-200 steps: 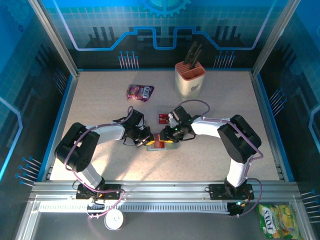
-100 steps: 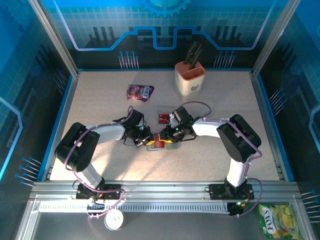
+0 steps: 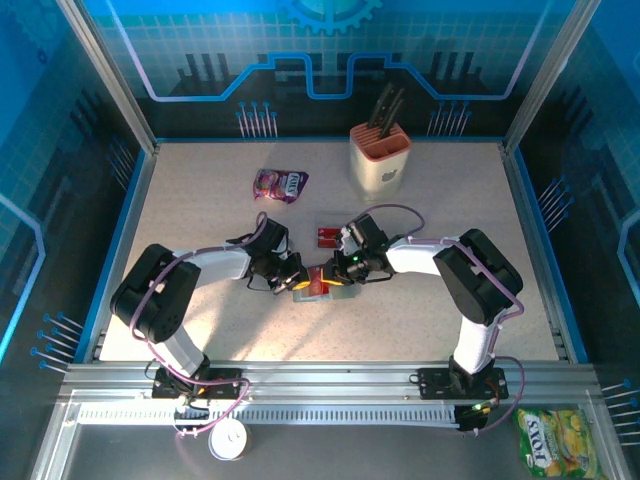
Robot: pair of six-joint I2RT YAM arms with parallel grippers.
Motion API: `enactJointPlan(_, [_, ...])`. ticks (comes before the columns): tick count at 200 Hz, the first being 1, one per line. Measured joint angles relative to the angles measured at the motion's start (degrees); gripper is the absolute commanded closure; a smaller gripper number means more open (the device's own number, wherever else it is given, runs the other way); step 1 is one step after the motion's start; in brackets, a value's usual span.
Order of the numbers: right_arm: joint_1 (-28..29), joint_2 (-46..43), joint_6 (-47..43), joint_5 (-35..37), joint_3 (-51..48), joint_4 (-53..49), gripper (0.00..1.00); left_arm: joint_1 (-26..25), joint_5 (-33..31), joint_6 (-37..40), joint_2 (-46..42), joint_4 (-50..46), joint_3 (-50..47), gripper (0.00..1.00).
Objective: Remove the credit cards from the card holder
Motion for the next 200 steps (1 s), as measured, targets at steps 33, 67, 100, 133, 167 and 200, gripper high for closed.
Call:
enactJointPlan(33, [-0.2,-0.7,0.0,-0.1,-0.4,0.2,0.90,0.0,0.0,0.1,0.1,-0.2,0.3,1.00])
enactJointPlan(67, [-0.6,-2.0,0.0,-0.1,-1.2,0.4,0.91,0.0,0.0,0.1,0.1,-0.2,0.3,1.00])
enactJointPlan(100, [-1.2,-3.3,-0.3,-0.1,-1.6,-0.3,0.91,0.0,0.0,0.1,0.1,-0.2,0.3,1.00])
enactJointPlan(133, [-1.9,-5.2,-0.9,0.5,-1.7,-2.1,0.91,0.0,0.0,0.1,0.1,-0.2,0.3,1.00])
enactJointPlan(167, [-2.4,-7.0,-1.8,1.6,-1.7,-4.2,0.93,0.0,-0.2,0.1,0.1,-0.7,0.6,1.00])
enactJointPlan(200, [-2.4,-8.0,-3.3,2.0,-1.1,-7.4,0.94,0.0,-0.2,0.1,0.1,-1.6,1.4,1.00])
